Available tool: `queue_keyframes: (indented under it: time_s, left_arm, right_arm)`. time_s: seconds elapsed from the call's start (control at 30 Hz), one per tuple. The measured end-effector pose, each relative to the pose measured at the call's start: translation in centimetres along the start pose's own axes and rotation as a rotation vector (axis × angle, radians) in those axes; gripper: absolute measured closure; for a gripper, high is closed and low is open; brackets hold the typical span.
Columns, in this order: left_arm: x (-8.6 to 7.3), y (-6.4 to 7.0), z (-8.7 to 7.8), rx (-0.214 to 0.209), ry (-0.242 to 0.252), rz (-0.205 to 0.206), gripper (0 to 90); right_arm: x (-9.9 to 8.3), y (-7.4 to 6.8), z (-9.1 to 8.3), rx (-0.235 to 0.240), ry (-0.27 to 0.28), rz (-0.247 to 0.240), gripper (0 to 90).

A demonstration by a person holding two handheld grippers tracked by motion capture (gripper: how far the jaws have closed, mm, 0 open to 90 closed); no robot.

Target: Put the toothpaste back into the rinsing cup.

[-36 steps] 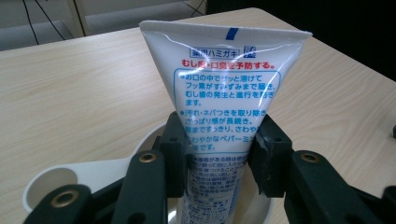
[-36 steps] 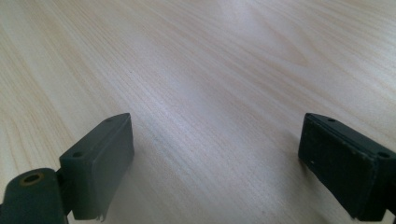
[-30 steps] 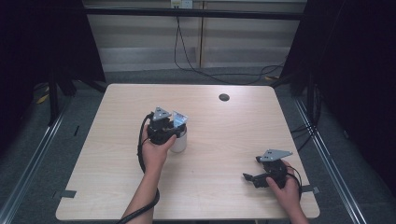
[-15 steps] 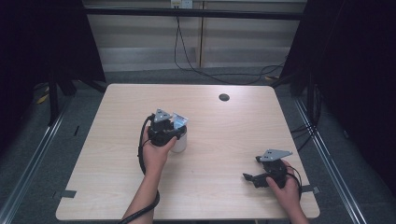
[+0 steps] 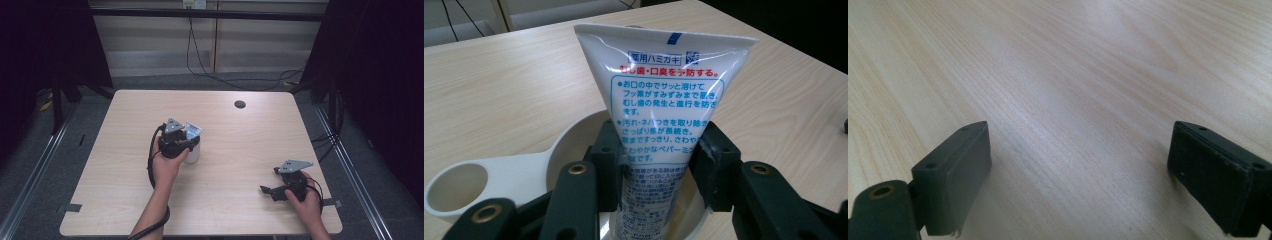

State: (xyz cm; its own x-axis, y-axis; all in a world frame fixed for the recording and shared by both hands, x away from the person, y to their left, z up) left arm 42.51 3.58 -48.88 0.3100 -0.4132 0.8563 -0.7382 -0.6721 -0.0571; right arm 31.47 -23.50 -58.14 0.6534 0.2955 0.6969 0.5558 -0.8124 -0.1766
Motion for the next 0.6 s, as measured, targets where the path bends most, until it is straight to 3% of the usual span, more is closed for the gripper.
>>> queue_keyframes:
  time_s: [0.6]
  left_arm:
    - [0.09, 0.16, -0.52, 0.006, 0.007, 0.02, 54.5]
  right_arm:
    - [0.0, 0.0, 0.0, 0.0, 0.0, -0.001, 10.1]
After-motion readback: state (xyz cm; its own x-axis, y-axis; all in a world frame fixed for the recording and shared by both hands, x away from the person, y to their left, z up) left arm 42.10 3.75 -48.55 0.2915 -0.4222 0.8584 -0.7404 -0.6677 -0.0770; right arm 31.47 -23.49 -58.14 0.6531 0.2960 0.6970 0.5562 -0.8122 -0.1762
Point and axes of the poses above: each handheld gripper's, and its own axes: z roughly forward along the jaws, x roughly out of its top, y roughly to its right, the point moved 10 cm from there along z, roughly forward along the jaws, and after that the axes turned 12 degrees about z, right-handed, at the moved point
